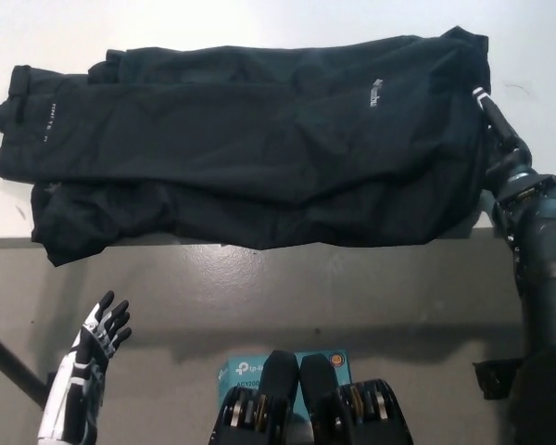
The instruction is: The robot grabs the right edges of the black jacket on the table, and folds it in half
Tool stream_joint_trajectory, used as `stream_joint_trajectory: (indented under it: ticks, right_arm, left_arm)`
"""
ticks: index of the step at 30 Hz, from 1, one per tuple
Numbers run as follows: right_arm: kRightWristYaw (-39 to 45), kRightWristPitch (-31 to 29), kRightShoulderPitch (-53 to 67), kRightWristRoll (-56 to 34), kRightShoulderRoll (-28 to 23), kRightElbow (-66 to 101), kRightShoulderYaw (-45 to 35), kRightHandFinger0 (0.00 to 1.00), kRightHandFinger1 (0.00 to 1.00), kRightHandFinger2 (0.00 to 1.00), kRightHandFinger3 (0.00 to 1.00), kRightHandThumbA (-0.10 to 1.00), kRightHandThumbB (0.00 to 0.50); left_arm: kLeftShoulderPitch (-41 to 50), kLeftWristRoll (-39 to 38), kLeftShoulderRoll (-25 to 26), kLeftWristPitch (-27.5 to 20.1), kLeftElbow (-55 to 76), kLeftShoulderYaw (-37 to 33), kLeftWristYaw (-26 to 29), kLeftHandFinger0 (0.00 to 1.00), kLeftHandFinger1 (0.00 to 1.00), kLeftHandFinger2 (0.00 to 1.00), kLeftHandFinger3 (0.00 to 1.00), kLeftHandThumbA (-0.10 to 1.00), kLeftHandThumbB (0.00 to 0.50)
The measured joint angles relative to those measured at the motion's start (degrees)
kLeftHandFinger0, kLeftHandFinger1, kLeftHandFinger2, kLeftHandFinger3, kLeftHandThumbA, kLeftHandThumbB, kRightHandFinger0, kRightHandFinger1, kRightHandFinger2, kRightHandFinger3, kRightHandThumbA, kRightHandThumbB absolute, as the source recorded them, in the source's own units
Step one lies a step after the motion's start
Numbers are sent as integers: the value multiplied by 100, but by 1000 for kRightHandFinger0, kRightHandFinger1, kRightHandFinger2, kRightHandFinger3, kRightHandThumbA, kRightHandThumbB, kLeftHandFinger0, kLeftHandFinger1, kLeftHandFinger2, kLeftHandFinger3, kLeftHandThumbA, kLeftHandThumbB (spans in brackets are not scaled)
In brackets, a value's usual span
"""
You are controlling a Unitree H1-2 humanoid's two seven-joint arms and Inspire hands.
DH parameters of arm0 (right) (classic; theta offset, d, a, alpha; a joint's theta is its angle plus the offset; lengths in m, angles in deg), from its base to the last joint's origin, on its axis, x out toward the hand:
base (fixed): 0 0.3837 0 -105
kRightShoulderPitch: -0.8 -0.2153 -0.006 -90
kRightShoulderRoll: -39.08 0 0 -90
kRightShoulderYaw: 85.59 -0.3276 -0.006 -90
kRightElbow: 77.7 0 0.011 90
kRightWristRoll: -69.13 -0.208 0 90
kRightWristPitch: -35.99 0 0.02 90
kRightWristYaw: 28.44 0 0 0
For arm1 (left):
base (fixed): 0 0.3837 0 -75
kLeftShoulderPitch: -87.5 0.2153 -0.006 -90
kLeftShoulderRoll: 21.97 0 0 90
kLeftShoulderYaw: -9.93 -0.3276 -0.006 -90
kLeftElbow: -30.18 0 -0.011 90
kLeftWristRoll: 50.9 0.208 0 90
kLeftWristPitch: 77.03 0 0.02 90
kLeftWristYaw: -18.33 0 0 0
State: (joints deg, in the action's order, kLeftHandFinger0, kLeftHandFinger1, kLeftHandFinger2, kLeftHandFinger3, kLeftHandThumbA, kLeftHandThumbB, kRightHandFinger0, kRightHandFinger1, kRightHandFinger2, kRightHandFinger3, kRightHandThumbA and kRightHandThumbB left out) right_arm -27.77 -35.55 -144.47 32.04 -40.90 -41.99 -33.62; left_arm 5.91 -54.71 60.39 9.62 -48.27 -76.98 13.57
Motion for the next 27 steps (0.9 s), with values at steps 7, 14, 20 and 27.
stream_joint_trajectory:
  ticks: [7,14,20,27]
  right_arm:
    - [-135,69,12,-27,4,335,1,0,94,533,1000,-100,39]
    - [-141,179,24,-219,-62,608,-107,0,93,561,1000,-100,22]
    - [-277,381,10,-409,-171,1208,-234,0,118,587,1000,-100,54]
    - [-349,549,-118,-515,-267,1733,-202,0,146,559,1000,-100,68]
  left_arm:
    - [-8,-2,10,5,0,-1,-2,1000,1000,1000,1000,1000,149]
    - [-23,0,23,19,0,-2,-3,1000,1000,1000,1000,1000,153]
    - [-35,3,35,21,0,-2,-3,1000,1000,1000,1000,1000,143]
    - [-51,9,48,22,1,-17,-6,1000,1000,1000,1000,1000,120]
